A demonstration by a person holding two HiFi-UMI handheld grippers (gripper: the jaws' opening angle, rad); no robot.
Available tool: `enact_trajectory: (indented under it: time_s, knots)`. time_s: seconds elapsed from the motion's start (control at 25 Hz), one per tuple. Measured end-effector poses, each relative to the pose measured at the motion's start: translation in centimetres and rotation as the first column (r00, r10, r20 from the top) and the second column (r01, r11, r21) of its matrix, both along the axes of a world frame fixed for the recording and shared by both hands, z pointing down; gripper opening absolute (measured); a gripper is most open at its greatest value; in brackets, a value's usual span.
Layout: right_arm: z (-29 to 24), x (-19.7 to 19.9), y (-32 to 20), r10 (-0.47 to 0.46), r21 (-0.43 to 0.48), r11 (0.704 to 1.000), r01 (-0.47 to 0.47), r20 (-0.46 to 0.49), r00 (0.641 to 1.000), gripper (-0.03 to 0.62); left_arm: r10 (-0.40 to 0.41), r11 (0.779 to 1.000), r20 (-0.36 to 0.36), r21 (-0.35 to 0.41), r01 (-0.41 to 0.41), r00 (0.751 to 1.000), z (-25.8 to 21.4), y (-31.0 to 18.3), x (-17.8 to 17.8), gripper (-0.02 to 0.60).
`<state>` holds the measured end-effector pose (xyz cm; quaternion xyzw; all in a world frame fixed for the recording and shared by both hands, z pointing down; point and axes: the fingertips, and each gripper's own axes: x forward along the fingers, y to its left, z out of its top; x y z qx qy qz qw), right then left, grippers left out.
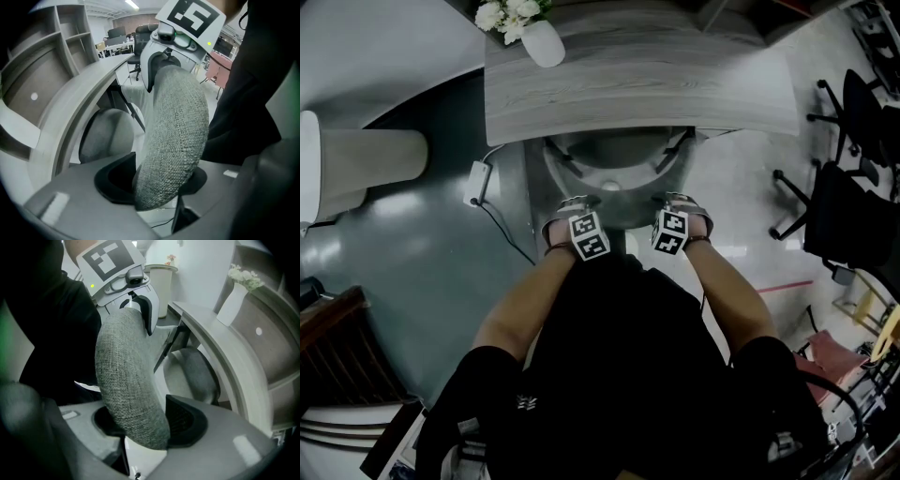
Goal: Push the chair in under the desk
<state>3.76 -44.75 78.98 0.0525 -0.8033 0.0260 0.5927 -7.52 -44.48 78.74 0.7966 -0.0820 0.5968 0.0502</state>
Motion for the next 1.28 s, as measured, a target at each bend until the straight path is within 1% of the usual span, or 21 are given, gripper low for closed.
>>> enact_trajectory:
  time_s: [0.16,0.32,0.52,0.76,0.84,0.96,1.04,1.12,1.16,1.2,1.24,1.28]
  knots:
    - [-0.5,0.2,0.0,0.049,0.032,0.998,-0.049,0.002,0.999,0.209,-0.025,0.998,0.014,0.055,0.024,1.0,-0.3,0.3,-0.2,0.206]
    - [-1.1,0.5,0.3,0.098,0.059,0.993,-0.098,0.011,0.995,0.212,-0.082,0.994,0.009,0.078,0.081,0.997,-1.1,0.5,-0.5,0.212]
    - [-2.8,1.3,0.7,0.169,0.079,0.982,-0.173,0.055,0.984,0.212,-0.151,0.983,-0.024,0.102,0.152,0.988,-3.2,1.0,-0.8,0.209]
    - [-4.9,2.2,1.2,0.232,0.108,0.964,-0.243,0.107,0.967,0.212,-0.224,0.963,-0.071,0.136,0.232,0.972,-6.5,1.9,-1.0,0.198]
    - [-5.8,2.8,1.4,0.271,0.107,0.952,-0.286,0.14,0.953,0.21,-0.252,0.955,-0.1,0.138,0.264,0.963,-7.5,2.5,-1.0,0.183]
    - [-7.2,3.8,1.6,0.339,0.098,0.927,-0.363,0.2,0.919,0.21,-0.288,0.937,-0.149,0.162,0.31,0.946,-9.1,2.9,-0.9,0.149]
    - [-8.4,4.2,1.5,0.376,0.091,0.909,-0.408,0.246,0.893,0.207,-0.323,0.916,-0.201,0.179,0.359,0.925,-10.5,2.6,-0.7,0.126]
    - [-9.7,4.4,1.1,0.406,0.089,0.89,-0.447,0.292,0.866,0.193,-0.362,0.891,-0.265,0.184,0.415,0.894,-12.1,2.0,-0.5,0.094]
    - [-10.5,4.4,0.9,0.417,0.088,0.882,-0.464,0.316,0.852,0.19,-0.375,0.881,-0.293,0.183,0.436,0.88,-12.8,1.7,-0.4,0.068]
    - [-11.2,4.5,0.6,0.426,0.088,0.874,-0.479,0.338,0.839,0.189,-0.383,0.873,-0.314,0.184,0.451,0.869,-13.5,1.4,-0.3,0.03]
    - [-11.9,4.6,0.3,0.434,0.089,0.866,-0.493,0.358,0.827,0.187,-0.388,0.867,-0.329,0.186,0.462,0.861,-14.0,1.2,-0.3,0.011]
    - [-12.7,4.7,0.0,0.443,0.091,0.857,-0.508,0.376,0.814,0.18,-0.395,0.861,-0.34,0.188,0.473,0.853,-14.5,1.0,-0.4,0.008]
